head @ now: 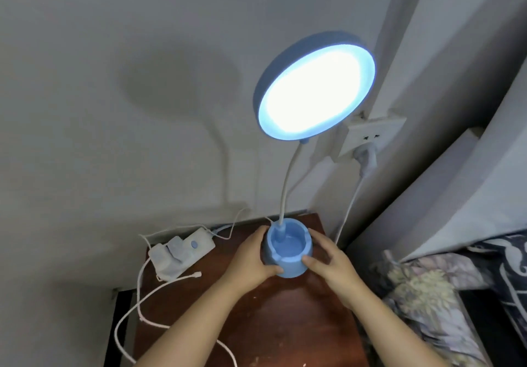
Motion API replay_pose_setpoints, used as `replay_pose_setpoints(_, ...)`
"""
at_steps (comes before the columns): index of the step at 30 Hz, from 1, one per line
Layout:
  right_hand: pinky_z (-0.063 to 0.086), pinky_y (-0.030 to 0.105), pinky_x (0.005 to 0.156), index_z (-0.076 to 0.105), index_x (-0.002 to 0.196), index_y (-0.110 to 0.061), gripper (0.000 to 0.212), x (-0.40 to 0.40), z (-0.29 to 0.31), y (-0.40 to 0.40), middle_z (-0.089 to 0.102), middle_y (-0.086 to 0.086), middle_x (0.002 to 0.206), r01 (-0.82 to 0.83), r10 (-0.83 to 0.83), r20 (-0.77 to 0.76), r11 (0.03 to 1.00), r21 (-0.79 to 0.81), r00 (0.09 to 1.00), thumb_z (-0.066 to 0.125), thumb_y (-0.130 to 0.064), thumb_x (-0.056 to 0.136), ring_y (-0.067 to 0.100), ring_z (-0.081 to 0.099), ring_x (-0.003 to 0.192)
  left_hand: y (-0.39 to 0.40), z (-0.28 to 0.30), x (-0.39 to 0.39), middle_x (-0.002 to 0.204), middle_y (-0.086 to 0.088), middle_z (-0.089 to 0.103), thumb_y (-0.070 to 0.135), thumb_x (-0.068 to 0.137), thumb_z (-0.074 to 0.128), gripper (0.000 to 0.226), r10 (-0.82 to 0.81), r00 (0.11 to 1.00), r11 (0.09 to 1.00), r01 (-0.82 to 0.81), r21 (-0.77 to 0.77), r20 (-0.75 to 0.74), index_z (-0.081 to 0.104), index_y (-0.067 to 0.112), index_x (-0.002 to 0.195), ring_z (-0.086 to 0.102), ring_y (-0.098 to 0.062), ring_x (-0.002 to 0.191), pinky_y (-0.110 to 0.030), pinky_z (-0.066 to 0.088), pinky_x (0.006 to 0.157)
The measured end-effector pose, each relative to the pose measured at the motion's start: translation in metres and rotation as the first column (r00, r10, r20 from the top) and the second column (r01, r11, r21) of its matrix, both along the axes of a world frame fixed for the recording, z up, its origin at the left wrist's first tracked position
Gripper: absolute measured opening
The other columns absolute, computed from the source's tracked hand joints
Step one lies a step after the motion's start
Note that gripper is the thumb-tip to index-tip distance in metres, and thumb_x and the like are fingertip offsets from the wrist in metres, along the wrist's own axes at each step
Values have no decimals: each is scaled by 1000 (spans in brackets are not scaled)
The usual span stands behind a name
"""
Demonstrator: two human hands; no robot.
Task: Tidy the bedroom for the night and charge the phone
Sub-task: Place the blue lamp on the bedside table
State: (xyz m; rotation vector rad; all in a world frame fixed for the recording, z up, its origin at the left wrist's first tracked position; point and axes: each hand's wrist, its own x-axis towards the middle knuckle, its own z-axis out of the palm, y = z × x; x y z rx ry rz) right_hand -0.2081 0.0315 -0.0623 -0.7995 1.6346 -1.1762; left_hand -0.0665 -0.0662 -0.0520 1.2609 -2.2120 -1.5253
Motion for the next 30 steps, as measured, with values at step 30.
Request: replay_pose_setpoints(30, 35, 35, 104, 47, 124, -7, 38, -7, -54, -36, 49, 15, 133, 236, -238, 152, 971, 32, 959, 49, 1, 86, 24, 45, 120, -1, -54, -10, 120, -7, 44, 5, 69, 72, 62, 232, 973, 970, -233, -68, -14, 43, 9, 124, 47, -14, 108, -1, 38, 87)
